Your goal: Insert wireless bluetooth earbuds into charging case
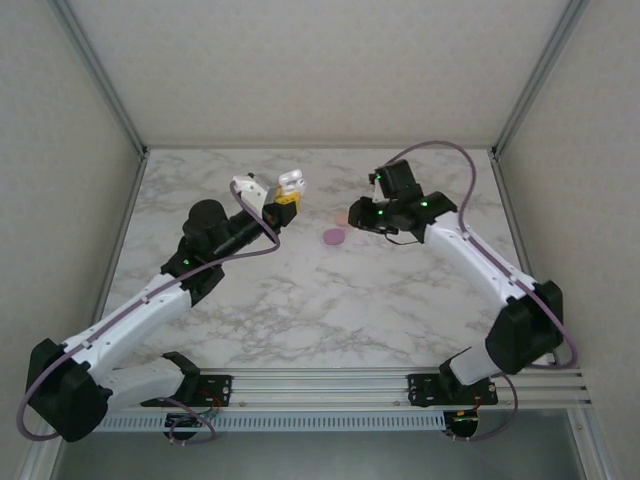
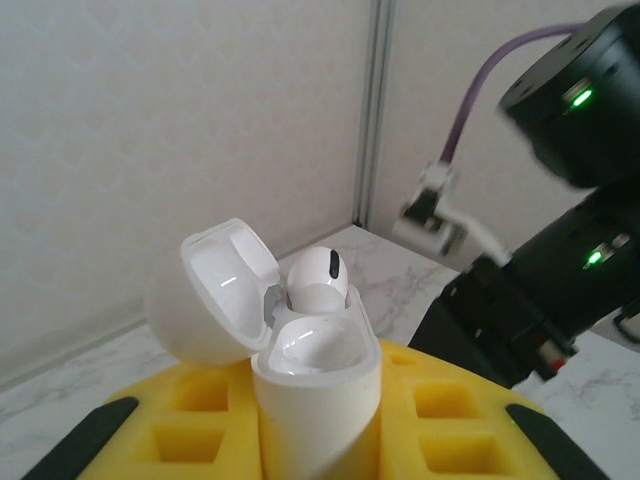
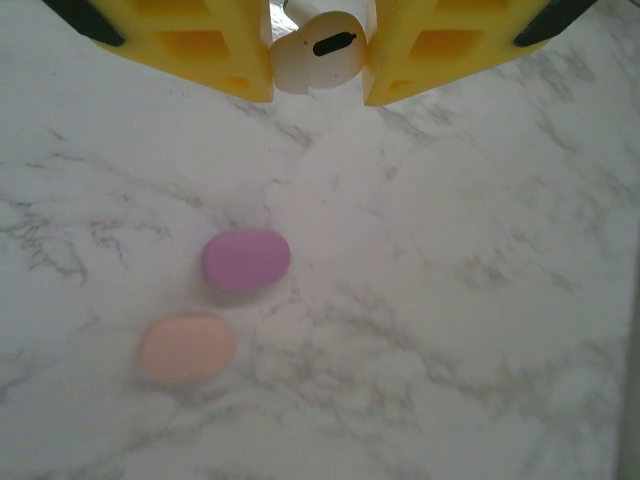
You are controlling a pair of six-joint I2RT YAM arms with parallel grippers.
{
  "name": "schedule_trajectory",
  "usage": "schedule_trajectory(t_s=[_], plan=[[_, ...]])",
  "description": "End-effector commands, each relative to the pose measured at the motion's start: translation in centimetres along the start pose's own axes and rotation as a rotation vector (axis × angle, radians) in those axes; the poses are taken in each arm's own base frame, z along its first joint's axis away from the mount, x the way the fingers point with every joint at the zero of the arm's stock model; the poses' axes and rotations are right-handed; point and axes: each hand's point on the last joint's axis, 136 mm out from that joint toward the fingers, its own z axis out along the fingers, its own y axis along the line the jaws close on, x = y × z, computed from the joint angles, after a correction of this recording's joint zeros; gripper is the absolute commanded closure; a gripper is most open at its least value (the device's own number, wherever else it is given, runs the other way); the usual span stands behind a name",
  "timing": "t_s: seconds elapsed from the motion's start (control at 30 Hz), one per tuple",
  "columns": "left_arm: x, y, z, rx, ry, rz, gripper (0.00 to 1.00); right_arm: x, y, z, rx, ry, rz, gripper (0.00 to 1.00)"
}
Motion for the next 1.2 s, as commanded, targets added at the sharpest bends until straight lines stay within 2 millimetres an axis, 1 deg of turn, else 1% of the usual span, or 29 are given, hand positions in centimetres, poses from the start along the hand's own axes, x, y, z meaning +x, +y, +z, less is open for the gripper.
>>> schedule_trajectory(t_s=[0.0, 0.17, 0.4, 0.5, 0.6, 0.73, 0.87, 1.17], plan=[[-1.4, -1.0, 0.7, 0.056, -0.064, -0.028, 0.94, -2.0, 1.0, -2.5, -0.05, -0.123, 0.062, 0.71], [-0.1, -1.2, 1.8, 0.072, -0.05, -0.048, 0.94, -3.3, 1.9, -5.3, -0.085, -0.213, 0.085, 0.71], [0.8, -1.5, 3.1, 0.098, -0.03, -0.058, 0.94, -4.5, 2.9, -9.1, -0.133, -0.321, 0.094, 0.71], [1.2, -1.8, 3.7, 0.112, -0.024, -0.062, 0.94, -4.9, 3.5, -10.3, -0.168, -0.355, 0.103, 0.71], [1.5, -2.2, 4.2, 0.131, -0.027, -0.065, 0.94, -5.2, 4.4, -11.1, -0.221, -0.373, 0.114, 0.71], [1.6, -3.0, 4.7, 0.16, -0.037, -0.067, 0.94, -5.5, 5.9, -11.8, -0.307, -0.384, 0.134, 0.71], [1.9, -3.5, 5.1, 0.177, -0.038, -0.076, 0.94, -5.9, 6.9, -11.9, -0.372, -0.386, 0.151, 0.71], [1.8, -3.9, 5.6, 0.196, -0.056, -0.082, 0.94, -6.1, 9.4, -10.9, -0.474, -0.369, 0.159, 0.71]])
